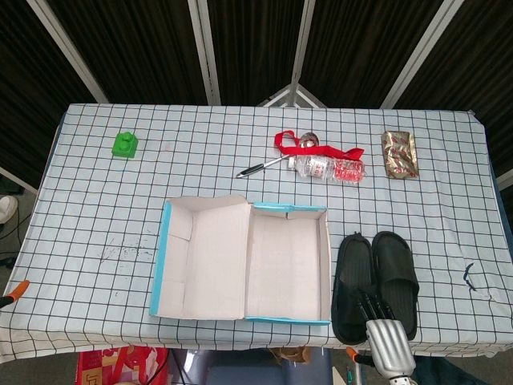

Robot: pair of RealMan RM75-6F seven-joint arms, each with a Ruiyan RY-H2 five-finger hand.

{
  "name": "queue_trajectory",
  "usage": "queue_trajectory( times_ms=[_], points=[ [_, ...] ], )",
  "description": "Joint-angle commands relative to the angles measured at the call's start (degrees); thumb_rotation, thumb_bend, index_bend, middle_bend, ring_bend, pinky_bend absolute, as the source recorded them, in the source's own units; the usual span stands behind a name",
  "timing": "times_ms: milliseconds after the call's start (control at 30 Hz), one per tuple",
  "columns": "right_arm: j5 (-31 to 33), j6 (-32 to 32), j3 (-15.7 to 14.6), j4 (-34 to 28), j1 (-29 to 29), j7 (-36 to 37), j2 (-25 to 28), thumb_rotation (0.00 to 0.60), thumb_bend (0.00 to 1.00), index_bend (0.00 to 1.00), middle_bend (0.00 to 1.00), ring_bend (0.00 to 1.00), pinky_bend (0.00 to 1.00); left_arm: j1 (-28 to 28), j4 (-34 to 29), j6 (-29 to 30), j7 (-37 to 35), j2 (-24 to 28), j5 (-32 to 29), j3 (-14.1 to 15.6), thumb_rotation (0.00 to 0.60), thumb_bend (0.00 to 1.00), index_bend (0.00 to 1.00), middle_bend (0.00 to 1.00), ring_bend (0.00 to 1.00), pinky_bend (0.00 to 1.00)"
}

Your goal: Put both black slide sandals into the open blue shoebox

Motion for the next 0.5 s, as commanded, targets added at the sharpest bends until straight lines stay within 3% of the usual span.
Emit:
queue_trajectory(
  times_ms=[33, 500],
  points=[
    [1.38, -1.26, 1.05, 1.03, 0.65, -1.11, -1.40, 0.600, 0.16, 0.12, 0.07, 0.11, 0.13, -0.03, -0.03, -0.03, 0.11, -0.05, 0.07, 0.01, 0.600, 0.08, 0.07, 0.00, 0.00, 0.10],
    [3.95, -3.78, 6.33, 7.23, 4.39, -1.98, -6.55, 0.600, 0.16, 0.12, 0.07, 0.11, 0.13, -0.41, 0.09, -0.69, 1.74, -0.68, -0.24, -0.16, 0.600, 0.08, 0.08, 0.00, 0.00, 0.10]
  ],
)
